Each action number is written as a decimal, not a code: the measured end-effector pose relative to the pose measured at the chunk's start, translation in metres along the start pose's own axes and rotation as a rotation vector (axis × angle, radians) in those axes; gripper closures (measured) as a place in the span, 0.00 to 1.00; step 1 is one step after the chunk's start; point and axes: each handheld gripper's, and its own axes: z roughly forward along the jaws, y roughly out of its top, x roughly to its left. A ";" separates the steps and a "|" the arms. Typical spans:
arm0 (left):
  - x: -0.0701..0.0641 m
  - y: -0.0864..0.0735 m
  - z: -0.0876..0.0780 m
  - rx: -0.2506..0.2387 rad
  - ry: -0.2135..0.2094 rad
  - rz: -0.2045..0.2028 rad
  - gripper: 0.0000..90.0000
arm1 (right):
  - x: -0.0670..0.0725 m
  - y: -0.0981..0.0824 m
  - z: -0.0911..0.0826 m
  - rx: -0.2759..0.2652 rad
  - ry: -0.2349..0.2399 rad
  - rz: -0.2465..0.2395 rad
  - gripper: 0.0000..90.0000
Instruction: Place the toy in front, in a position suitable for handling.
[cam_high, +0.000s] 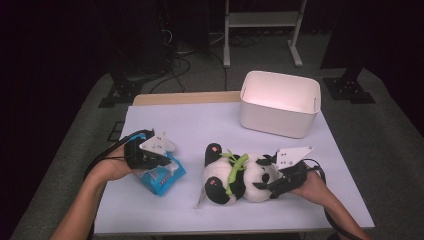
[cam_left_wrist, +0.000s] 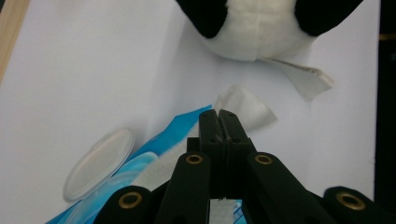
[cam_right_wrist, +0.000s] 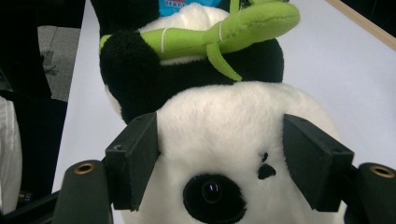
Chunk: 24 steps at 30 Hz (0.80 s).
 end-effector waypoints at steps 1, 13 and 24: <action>0.000 0.001 0.000 0.000 0.003 0.006 1.00 | 0.000 0.000 0.000 0.000 0.000 -0.001 0.32; -0.007 0.034 -0.012 -0.115 -0.055 0.071 1.00 | 0.001 0.000 0.001 0.001 -0.004 -0.002 0.31; -0.017 0.114 0.004 -0.163 -0.123 0.232 0.99 | 0.001 0.002 0.000 0.016 -0.003 -0.014 0.31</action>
